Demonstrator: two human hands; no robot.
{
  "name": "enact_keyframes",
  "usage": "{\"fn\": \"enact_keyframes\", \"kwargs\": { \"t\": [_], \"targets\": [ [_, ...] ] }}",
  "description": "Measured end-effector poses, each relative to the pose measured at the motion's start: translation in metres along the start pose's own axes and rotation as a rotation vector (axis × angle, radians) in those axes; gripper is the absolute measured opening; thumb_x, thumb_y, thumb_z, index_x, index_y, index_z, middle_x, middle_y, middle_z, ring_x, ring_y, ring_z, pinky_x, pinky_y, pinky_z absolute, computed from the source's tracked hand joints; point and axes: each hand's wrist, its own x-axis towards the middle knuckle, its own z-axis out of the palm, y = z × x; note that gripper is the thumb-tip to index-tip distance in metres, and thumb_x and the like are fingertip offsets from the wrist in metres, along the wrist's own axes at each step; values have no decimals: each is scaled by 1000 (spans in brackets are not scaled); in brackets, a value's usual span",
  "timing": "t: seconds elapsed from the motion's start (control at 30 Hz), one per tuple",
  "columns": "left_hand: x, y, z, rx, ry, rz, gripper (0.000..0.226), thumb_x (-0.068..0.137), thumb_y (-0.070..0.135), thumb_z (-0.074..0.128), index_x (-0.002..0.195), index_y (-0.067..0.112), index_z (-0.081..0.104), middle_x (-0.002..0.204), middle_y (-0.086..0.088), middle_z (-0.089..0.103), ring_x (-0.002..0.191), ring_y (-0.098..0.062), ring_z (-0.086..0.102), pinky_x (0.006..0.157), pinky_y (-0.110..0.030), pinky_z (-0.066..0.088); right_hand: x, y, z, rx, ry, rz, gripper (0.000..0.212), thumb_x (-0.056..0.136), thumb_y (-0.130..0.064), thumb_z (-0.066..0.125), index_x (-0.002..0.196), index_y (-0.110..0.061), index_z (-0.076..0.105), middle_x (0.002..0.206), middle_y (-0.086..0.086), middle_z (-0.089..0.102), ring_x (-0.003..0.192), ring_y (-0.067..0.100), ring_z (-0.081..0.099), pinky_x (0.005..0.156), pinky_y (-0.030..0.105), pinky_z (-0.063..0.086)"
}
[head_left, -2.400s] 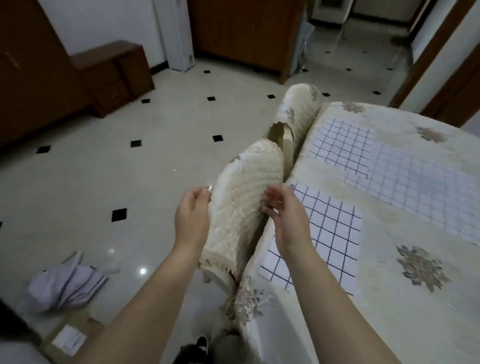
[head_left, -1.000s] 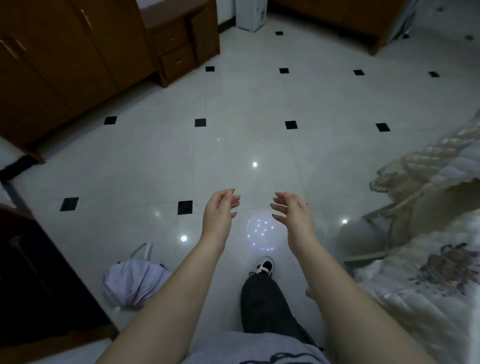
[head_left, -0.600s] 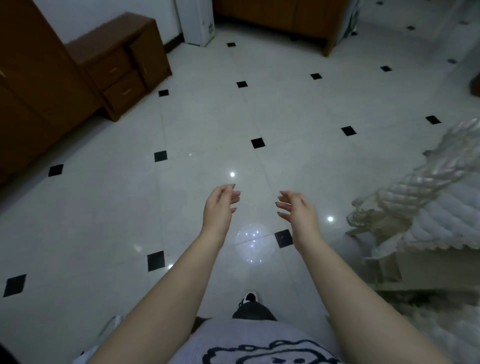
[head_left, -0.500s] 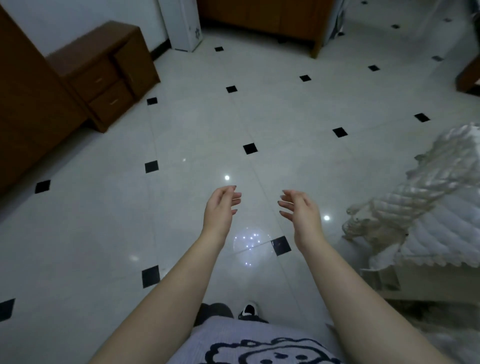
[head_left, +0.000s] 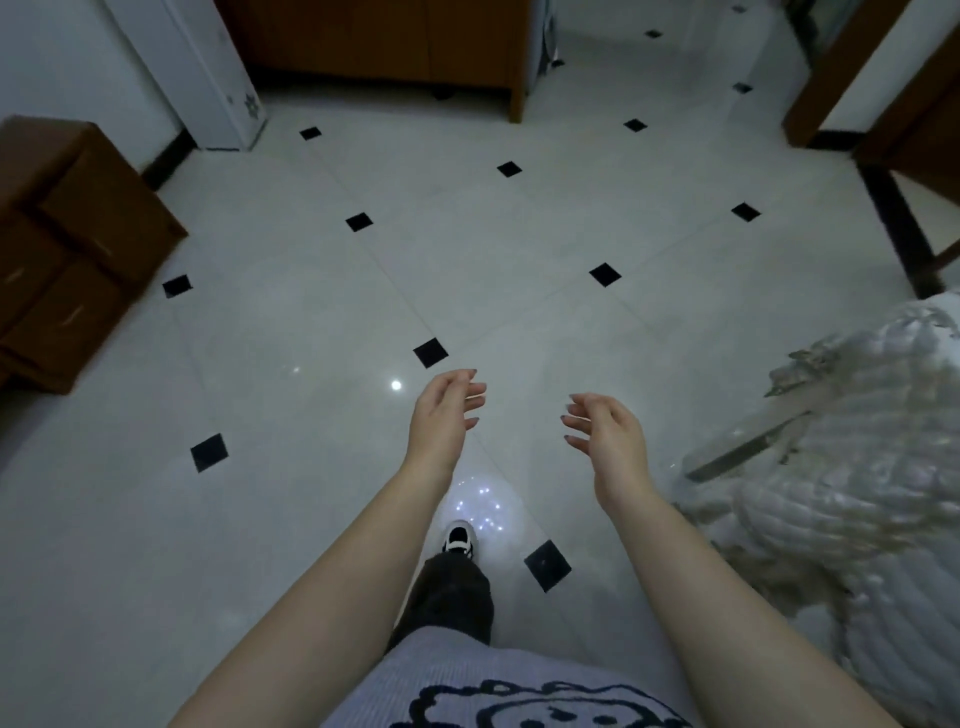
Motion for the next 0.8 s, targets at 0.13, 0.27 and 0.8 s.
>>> {"fn": "enact_keyframes", "kwargs": {
  "t": [0.13,0.27,0.8],
  "targets": [
    [79,42,22,43,-89,-9,18,97,23,47,100,19,64,102,-5,69,102,-21,66,89,-38,51,65,-42,35,47,73,-6,17,93,-15,50,89,-15,67,95,9,65,83,20,64,72,32,52],
    [142,78,67,94,-202,-3,19,97,23,47,103,18,64,104,-6,69,99,-19,66,86,-34,51,115,-80,47,126,175,15,15,92,-15,51,93,-11,66,91,7,63,81,19,64,70,30,51],
    [326,127,327,270,-554,-37,21,97,26,47,105,17,63,105,-6,69,101,-21,66,91,-38,52,336,-155,-40,238,503,50,18,94,-15,48,88,-15,64,90,4,64,83,16,64,74,29,53]
  ]
}}
